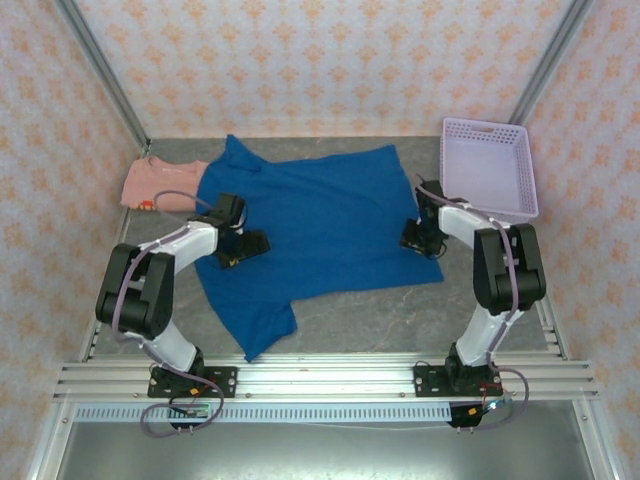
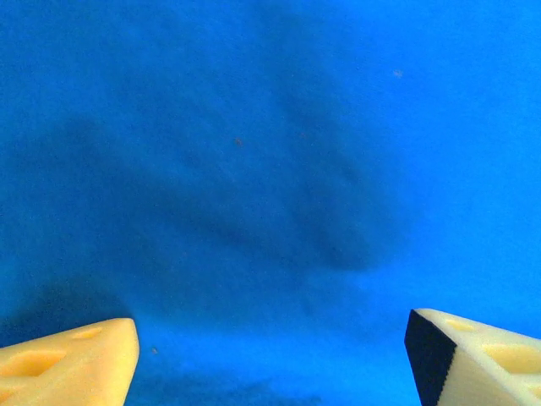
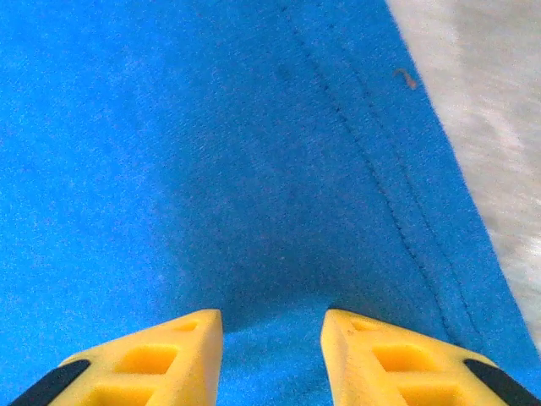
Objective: Fold the inside-out t-shirt
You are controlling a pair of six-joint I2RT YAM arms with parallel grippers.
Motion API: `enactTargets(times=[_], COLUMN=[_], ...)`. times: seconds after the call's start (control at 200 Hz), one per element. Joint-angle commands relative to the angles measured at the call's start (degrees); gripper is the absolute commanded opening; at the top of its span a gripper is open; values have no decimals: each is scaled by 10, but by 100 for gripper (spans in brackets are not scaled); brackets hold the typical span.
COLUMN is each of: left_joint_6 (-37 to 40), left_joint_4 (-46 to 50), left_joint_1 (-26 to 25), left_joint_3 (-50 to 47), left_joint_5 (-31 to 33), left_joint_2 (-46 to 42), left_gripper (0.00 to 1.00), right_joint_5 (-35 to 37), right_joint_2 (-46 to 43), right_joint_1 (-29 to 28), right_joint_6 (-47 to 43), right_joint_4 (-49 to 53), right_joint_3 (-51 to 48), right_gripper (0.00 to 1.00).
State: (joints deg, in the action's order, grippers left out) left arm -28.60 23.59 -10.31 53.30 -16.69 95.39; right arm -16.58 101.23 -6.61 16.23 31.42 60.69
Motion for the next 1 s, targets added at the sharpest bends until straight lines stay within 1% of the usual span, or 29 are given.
enactTargets(times=[0.0, 0.05, 0.11, 0.195, 0.27, 0.34, 0.39, 0.435, 0.48, 0.495, 0.535, 0.605, 0.681, 0.761, 0.826, 0.876, 0.941, 0.996], left_joint_6=[9, 10, 16, 19, 26, 25, 16, 5, -15, -16, -57, -134, -211, -267, -288, -296, -296, -293], left_joint_4=[-18, -11, 7, 10, 23, 37, 51, 69, 95, 105, 129, 176, 220, 255, 270, 276, 243, 207], left_joint_1=[-14, -15, -15, -14, -14, -19, -34, -55, -86, -101, -144, -225, -289, -350, -380, -387, -387, -388], left_joint_3=[42, 50, 55, 37, 28, 16, -2, -26, -54, -65, -95, -144, -189, -224, -238, -250, -275, -288], left_joint_5=[-8, -6, 1, 34, 54, 63, 71, 74, 74, 74, 81, 109, 107, 104, 91, 82, 43, 24], left_joint_2=[31, 44, 47, 18, -33, -100, -155, -200, -238, -252, -283, -329, -370, -409, -433, -445, -452, -451], left_gripper=[84, 84, 84, 84, 84, 85, 86, 86, 87, 87, 87, 86, 80, 70, 65, 59, 56, 53], right_joint_5=[13, -9, -6, -8, -15, 3, 22, 36, 48, 50, 46, 8, -2, -1, -12, -28, -60, -75], right_joint_2=[-3, -3, -4, -23, -65, -117, -151, -182, -210, -218, -237, -259, -257, -245, -243, -243, -239, -235], right_joint_1=[16, 11, 6, 4, -6, -23, -34, -36, -36, -35, -35, -43, -63, -87, -125, -170, -230, -263], right_joint_6=[23, 28, 29, 25, 24, 24, 23, 22, 19, 19, 22, 41, 51, 46, 29, 18, 18, 31], right_joint_4=[11, 3, 5, -4, -11, 8, 32, 53, 76, 83, 92, 79, 76, 78, 69, 57, 28, 2], right_joint_3=[-24, -20, -14, -18, -32, -50, -64, -81, -94, -98, -109, -129, -128, -112, -102, -97, -100, -110], right_gripper=[38, 38, 39, 41, 44, 48, 50, 51, 52, 52, 53, 54, 54, 54, 52, 52, 51, 51])
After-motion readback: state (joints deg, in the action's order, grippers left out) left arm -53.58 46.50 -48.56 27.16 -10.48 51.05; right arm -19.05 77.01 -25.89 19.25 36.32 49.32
